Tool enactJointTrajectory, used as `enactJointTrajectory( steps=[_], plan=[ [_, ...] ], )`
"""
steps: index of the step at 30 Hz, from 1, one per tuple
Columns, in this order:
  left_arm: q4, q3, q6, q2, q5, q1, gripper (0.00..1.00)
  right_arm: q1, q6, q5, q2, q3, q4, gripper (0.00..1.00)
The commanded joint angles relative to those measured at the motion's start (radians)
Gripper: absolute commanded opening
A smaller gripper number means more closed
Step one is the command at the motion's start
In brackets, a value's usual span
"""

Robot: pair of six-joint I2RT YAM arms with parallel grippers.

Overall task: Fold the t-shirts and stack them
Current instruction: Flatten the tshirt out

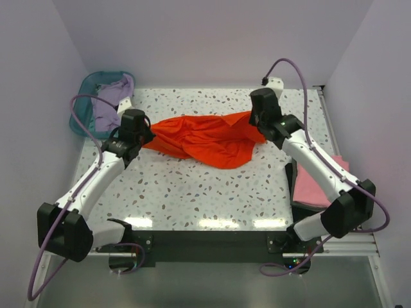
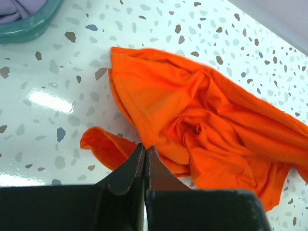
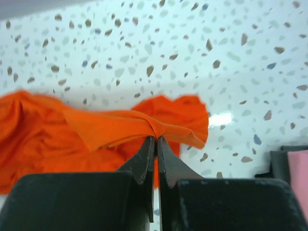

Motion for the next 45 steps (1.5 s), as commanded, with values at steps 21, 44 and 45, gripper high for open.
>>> enactJointTrajectory(
  steps=[21, 44, 45],
  plan=[
    [0.087, 0.039, 0.011, 0.203, 0.161, 0.25, 0.0, -0.366, -0.112, -0.218, 0.888, 1.171, -0.194, 0.3],
    [0.005, -0.225, -0.208, 0.016, -0.056, 0.133, 0.57, 0.305, 0.104, -0.174, 0.221, -0.13, 0.155, 0.63],
    [-0.005, -0.246, -0.217, 0.015, -0.067, 0.13, 0.57, 0.329, 0.102, -0.169, 0.242, -0.116, 0.158, 0.62]
  ],
)
